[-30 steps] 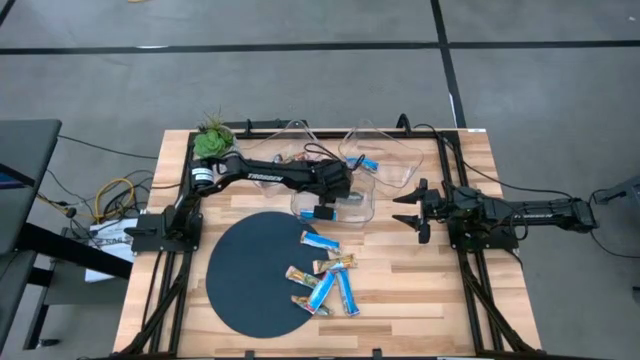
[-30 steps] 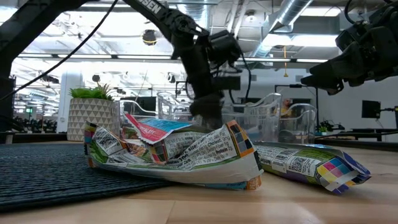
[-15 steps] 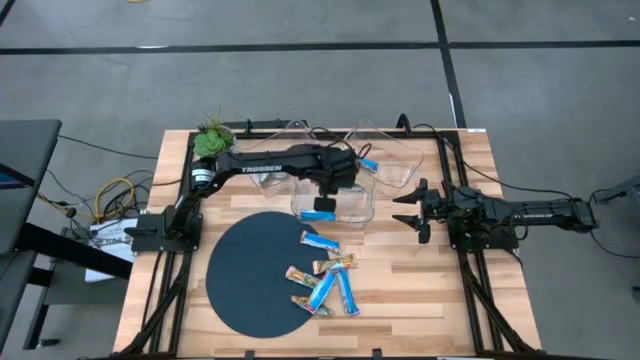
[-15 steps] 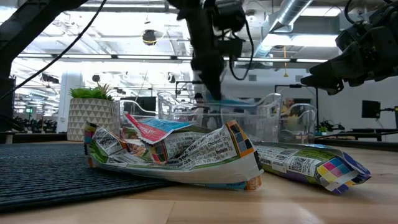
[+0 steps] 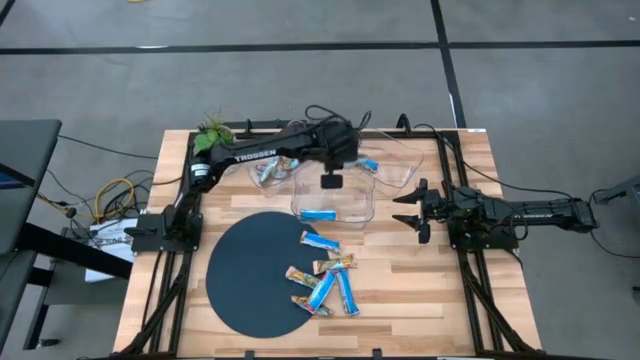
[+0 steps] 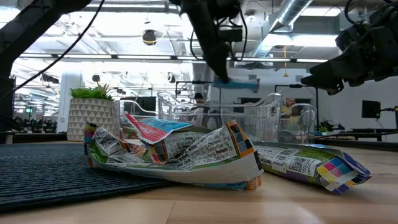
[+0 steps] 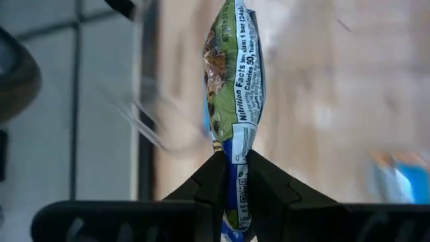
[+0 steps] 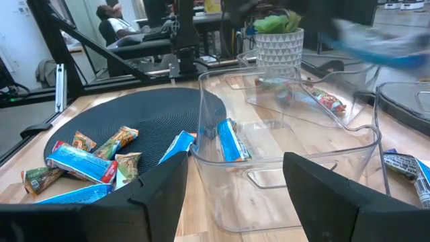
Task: Pick and place Granola Bars by type
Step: Put the blue granola bar into the right transparent bin, then put the yellow granola bar into the middle transparent bin
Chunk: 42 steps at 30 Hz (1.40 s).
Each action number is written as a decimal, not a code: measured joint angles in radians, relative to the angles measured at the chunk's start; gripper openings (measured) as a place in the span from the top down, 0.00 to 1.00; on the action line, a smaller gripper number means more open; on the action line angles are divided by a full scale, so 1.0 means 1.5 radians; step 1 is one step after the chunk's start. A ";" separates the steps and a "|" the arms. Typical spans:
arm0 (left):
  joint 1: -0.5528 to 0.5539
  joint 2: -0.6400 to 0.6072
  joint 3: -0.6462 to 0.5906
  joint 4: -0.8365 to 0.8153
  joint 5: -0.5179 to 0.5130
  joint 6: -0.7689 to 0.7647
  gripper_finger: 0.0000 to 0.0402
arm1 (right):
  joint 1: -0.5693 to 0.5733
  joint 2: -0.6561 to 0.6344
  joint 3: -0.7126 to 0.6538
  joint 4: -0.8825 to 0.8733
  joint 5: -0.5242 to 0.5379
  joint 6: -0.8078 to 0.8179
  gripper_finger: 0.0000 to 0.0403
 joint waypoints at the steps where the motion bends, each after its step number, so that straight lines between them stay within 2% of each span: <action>1: 0.005 0.000 -0.013 0.041 0.000 0.010 0.89 | 0.000 0.000 0.000 0.000 0.000 0.000 0.41; 8: 0.029 0.001 -0.111 0.333 0.015 0.084 0.89 | 0.000 0.000 0.000 0.000 0.000 0.000 0.41; 13: 0.043 0.001 -0.167 0.435 0.080 0.133 0.89 | 0.000 0.000 0.000 0.000 0.000 0.000 0.41; 17: 0.052 0.001 -0.194 0.444 0.107 0.148 0.89 | 0.000 0.000 0.000 0.000 0.000 0.000 0.41; 22: 0.059 0.001 -0.214 0.456 0.090 0.143 0.87 | 0.000 0.000 0.000 0.000 0.000 0.000 0.41; 28: 0.059 0.001 -0.218 0.460 0.083 0.128 0.73 | 0.000 0.000 0.000 0.000 0.000 0.000 0.41; 34: 0.052 0.001 -0.218 0.458 0.022 0.111 0.58 | 0.000 0.000 0.000 0.000 0.000 0.000 0.41; 38: 0.024 -0.007 -0.219 0.447 -0.014 0.122 0.55 | 0.000 0.000 0.000 0.000 0.000 0.000 0.41; 42: -0.015 -0.046 -0.219 0.404 -0.015 0.130 0.56 | 0.000 0.000 0.000 0.000 0.000 0.000 0.41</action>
